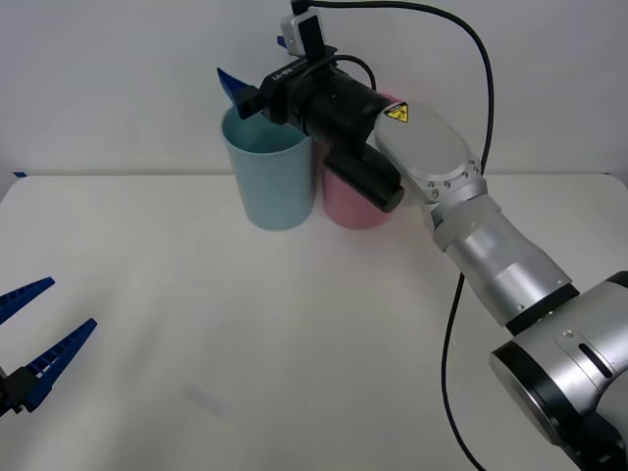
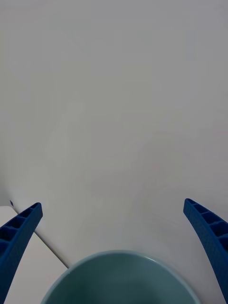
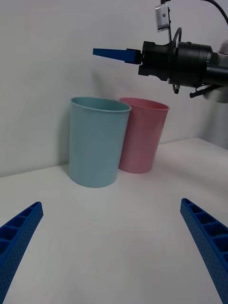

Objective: Grasp the object on the table and drop it into the matching bin: aluminum can to the light blue bin, PET bottle to the pink bin.

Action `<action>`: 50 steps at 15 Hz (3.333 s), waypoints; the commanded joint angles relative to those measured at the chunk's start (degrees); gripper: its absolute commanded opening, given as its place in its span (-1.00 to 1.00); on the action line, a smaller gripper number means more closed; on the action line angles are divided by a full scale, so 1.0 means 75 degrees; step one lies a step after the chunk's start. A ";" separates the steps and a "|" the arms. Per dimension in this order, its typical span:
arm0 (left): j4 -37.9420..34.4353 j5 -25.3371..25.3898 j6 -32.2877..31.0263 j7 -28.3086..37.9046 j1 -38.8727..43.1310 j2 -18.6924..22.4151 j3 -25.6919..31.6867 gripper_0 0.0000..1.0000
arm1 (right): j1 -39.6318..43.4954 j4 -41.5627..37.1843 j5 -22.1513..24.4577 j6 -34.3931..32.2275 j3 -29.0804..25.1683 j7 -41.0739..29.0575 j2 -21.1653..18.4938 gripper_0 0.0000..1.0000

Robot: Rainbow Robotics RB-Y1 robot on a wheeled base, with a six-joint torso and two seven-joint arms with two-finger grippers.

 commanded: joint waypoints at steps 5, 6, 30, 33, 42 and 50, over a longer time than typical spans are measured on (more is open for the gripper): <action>0.0000 0.0000 0.0000 0.0000 0.0000 0.0000 0.0000 1.00 | 0.1437 -0.2123 -0.0262 -0.0646 0.0222 -0.0130 -0.1072 1.00; 0.0000 0.0000 0.0000 0.0000 0.0000 0.0000 0.0000 1.00 | 0.1706 -0.2521 -0.0391 -0.0728 0.0292 -0.0142 -0.1318 1.00; 0.0000 0.0000 0.0000 0.0000 0.0000 0.0000 0.0000 1.00 | 0.8234 -0.5580 -0.1469 -0.4829 -0.4196 0.1640 -0.3322 1.00; 0.0000 0.0000 0.0000 0.0000 0.0000 0.0000 0.0000 1.00 | 0.8913 -0.5580 -0.1680 -0.5486 -0.5016 0.1534 -0.3053 1.00; 0.0000 0.0000 0.0000 0.0000 0.0000 0.0000 0.0000 1.00 | 1.0601 -0.5978 -0.2301 -0.6095 -0.6130 0.0690 -0.2479 1.00; 0.0000 0.0000 0.0000 0.0000 0.0000 0.0000 0.0000 1.00 | 1.1269 -0.6131 -0.2618 -0.6095 -0.6340 0.0726 -0.2479 1.00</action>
